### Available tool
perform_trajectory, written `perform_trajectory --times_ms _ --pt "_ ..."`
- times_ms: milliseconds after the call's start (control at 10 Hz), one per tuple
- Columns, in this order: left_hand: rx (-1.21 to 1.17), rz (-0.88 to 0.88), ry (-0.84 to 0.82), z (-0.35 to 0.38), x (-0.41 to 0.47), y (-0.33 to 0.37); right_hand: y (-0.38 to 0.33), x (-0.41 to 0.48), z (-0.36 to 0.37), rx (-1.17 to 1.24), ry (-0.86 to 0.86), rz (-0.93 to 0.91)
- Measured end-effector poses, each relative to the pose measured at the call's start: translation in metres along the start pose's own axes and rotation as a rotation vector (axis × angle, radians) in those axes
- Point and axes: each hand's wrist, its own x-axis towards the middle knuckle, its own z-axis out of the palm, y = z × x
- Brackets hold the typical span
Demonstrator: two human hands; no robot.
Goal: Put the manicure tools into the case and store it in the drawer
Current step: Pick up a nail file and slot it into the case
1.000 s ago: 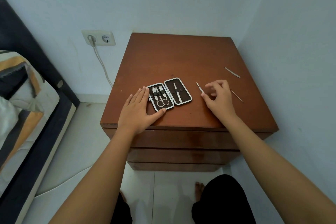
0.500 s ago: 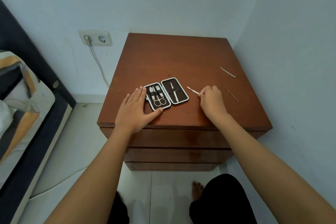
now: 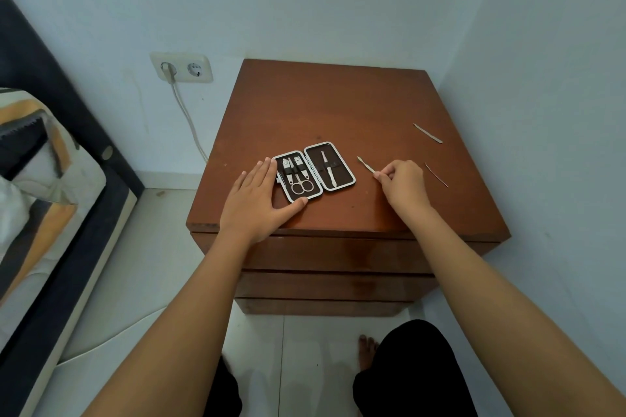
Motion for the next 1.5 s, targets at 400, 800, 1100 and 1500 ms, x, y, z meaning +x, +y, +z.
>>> perform_trajectory --times_ms 400,800,1100,1500 --pt "-0.001 0.0 0.001 -0.001 0.0 0.001 0.014 -0.014 0.007 -0.154 0.046 -0.236" --pt "0.01 0.001 -0.001 -0.002 0.0 0.001 0.004 -0.016 0.001 -0.08 -0.046 -0.278" --pt "0.007 0.003 -0.005 -0.001 0.0 0.0 -0.007 -0.025 0.008 0.125 -0.021 -0.336" --pt "0.013 0.001 -0.011 -0.001 0.0 0.0 -0.012 -0.037 0.006 0.044 0.075 -0.445"
